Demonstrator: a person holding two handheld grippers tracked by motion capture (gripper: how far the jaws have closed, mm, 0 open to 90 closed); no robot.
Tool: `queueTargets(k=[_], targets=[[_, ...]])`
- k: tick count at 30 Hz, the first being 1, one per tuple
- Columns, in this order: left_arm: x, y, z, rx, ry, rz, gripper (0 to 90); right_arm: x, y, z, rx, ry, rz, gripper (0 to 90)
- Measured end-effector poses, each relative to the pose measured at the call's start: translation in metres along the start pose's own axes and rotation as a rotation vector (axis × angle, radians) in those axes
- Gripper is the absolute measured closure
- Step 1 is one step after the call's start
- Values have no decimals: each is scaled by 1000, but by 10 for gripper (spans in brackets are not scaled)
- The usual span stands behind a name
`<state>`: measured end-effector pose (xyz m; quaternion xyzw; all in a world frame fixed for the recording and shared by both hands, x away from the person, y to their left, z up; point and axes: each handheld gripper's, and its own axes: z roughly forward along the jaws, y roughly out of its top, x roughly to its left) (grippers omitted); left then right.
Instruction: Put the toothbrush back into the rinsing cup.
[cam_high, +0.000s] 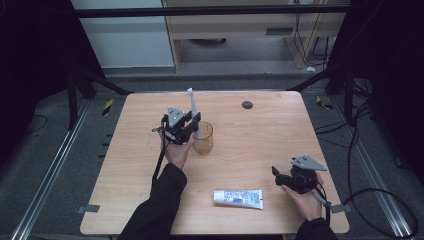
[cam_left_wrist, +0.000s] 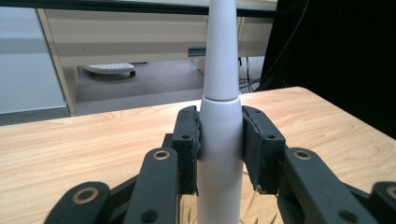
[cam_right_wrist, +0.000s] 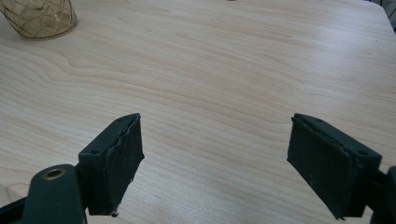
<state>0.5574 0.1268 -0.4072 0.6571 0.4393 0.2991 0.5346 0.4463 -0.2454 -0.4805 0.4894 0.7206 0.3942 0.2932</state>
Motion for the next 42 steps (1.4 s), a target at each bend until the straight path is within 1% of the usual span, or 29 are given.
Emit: queueTargets(k=[8,16,19,26,34,36,37,38,40,42], targets=[[0,-12,-1,16,-4,2,673,0,0,0,3,-2,-4,181],[3,-19,-2,29,-4,4,673,0,0,0,4,-2,-5,180],[3,-21,-2,34,-5,-4,672,0,0,0,3,-3,-5,180],[2,-27,-2,46,-7,8,672,0,0,0,3,-3,-4,181],[3,-31,-5,34,-14,13,664,2,1,0,3,0,0,179],[4,-32,-6,26,-20,13,631,2,1,0,3,0,1,179],[4,-32,-6,20,-20,17,631,2,1,0,3,0,1,179],[3,-33,-6,20,-27,22,607,2,1,1,4,0,1,179],[3,-33,-6,17,-36,26,594,2,1,1,4,0,1,179],[2,-33,-5,14,-33,29,583,2,1,1,4,0,1,178]])
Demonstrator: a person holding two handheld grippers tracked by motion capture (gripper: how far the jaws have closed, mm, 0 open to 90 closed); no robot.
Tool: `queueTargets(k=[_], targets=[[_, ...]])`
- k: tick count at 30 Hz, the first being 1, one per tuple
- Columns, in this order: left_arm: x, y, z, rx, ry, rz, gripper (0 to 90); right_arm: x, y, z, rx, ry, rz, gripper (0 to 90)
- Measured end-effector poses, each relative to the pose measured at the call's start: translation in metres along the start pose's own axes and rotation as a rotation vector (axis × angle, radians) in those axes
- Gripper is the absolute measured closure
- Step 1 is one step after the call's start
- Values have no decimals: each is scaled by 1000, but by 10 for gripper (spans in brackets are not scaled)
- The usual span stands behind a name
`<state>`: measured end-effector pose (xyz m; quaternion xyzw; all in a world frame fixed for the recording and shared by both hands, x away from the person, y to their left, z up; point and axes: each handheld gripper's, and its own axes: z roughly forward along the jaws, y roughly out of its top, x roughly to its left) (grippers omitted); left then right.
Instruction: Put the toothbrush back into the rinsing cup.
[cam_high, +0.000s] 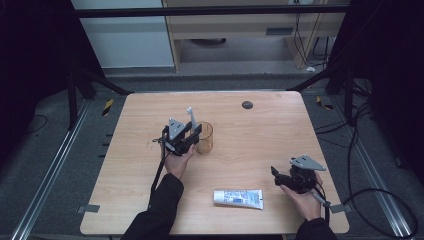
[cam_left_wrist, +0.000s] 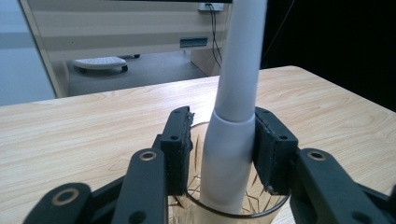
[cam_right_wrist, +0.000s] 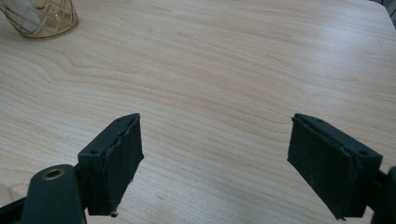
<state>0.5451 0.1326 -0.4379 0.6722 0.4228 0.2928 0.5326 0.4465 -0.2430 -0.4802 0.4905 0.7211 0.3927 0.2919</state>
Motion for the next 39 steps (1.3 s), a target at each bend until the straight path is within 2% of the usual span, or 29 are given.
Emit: queueTargets(k=[13,24,31,32,39], targets=[[-1,0,0,5,-4,18,518,0,0,0,0,1,3,177],[-1,0,-8,-6,-7,37,456,0,1,0,0,-1,2,175],[-2,-4,-24,35,1,67,426,1,2,-1,-5,0,7,175],[-1,-3,-30,56,3,76,418,1,2,-1,-7,-2,3,174],[1,3,-49,79,9,120,385,2,3,-3,-12,-1,3,175]])
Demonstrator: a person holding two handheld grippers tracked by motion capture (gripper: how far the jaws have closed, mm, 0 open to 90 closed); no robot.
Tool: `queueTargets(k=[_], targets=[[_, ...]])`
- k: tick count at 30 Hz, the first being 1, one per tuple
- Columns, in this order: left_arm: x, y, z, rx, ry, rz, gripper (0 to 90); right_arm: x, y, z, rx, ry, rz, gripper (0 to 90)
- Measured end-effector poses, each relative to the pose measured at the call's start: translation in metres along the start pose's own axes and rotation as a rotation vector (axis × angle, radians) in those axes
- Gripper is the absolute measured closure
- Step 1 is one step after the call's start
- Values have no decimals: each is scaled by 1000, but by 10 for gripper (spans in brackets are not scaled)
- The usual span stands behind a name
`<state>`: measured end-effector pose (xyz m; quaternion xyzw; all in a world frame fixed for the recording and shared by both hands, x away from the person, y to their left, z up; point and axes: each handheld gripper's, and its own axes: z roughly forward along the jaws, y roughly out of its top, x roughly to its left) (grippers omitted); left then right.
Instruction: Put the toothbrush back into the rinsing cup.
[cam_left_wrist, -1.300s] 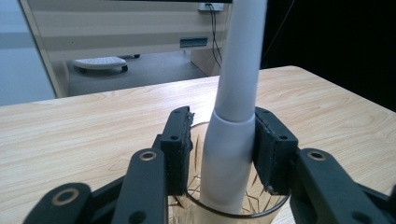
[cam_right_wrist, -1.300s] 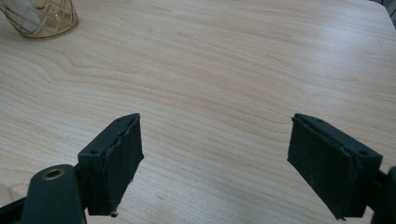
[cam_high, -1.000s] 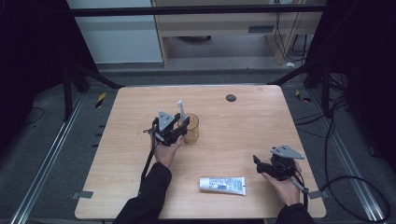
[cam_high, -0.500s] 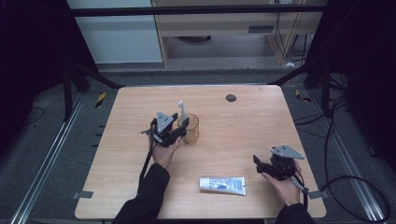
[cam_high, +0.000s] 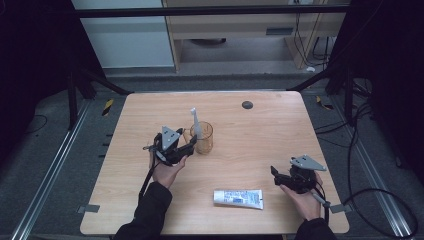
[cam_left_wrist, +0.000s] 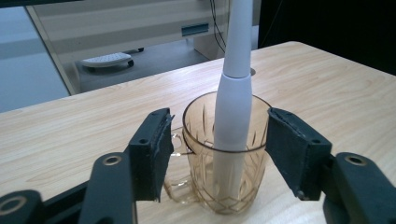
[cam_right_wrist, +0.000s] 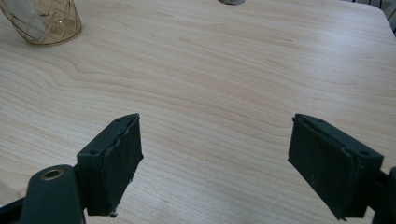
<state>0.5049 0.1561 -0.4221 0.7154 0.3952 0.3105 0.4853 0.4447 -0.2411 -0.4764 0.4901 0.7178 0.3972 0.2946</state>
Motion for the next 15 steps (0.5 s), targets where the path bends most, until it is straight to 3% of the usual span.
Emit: queueTargets(k=[7,15], targets=[[14,-6,-30,64,-6,59,350,2,4,-4,-17,13,2,183],[27,-25,-63,83,-3,38,341,4,10,-8,-27,43,-1,226]])
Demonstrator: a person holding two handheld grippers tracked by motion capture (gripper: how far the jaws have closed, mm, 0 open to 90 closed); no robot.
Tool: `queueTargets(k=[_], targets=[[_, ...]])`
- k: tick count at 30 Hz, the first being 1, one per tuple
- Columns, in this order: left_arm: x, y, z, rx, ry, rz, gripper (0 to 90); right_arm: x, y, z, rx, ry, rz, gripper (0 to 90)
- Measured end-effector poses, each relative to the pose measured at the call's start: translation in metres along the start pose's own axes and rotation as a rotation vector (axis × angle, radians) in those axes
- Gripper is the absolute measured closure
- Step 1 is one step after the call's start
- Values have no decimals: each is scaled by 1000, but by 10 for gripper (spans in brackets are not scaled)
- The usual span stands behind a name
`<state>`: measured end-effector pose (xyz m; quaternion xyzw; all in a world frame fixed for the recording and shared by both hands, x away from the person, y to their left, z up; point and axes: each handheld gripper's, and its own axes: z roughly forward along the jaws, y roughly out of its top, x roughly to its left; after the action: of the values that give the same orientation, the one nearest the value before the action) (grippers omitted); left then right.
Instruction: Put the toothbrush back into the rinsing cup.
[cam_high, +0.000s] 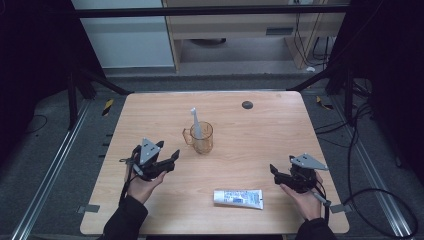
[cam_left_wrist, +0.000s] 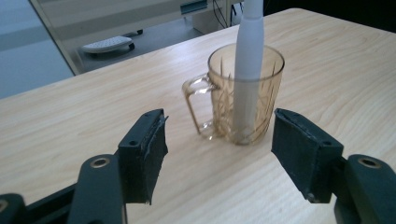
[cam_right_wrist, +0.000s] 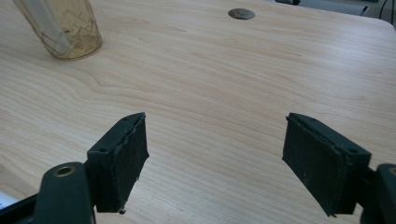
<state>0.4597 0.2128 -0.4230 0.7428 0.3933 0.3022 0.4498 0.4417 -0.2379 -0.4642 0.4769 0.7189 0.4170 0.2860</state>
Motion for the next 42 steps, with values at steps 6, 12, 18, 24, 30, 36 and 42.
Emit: queueTargets(k=[6,12,18,24,30,36,42], targets=[[10,-29,-21,55,49,-27,352,6,6,-4,-3,37,-14,292],[18,-45,-32,72,77,-84,404,14,11,-10,14,91,-26,383],[23,-57,-39,101,108,-87,420,22,13,-13,29,126,-54,451],[26,-64,-43,123,125,-73,433,32,9,-15,77,177,-82,522],[31,-69,-44,149,136,-69,451,41,7,-16,116,221,-87,619],[35,-72,-44,174,156,-67,466,53,7,-14,159,288,-96,720],[34,-71,-44,180,156,-67,487,60,7,-13,168,317,-105,756]])
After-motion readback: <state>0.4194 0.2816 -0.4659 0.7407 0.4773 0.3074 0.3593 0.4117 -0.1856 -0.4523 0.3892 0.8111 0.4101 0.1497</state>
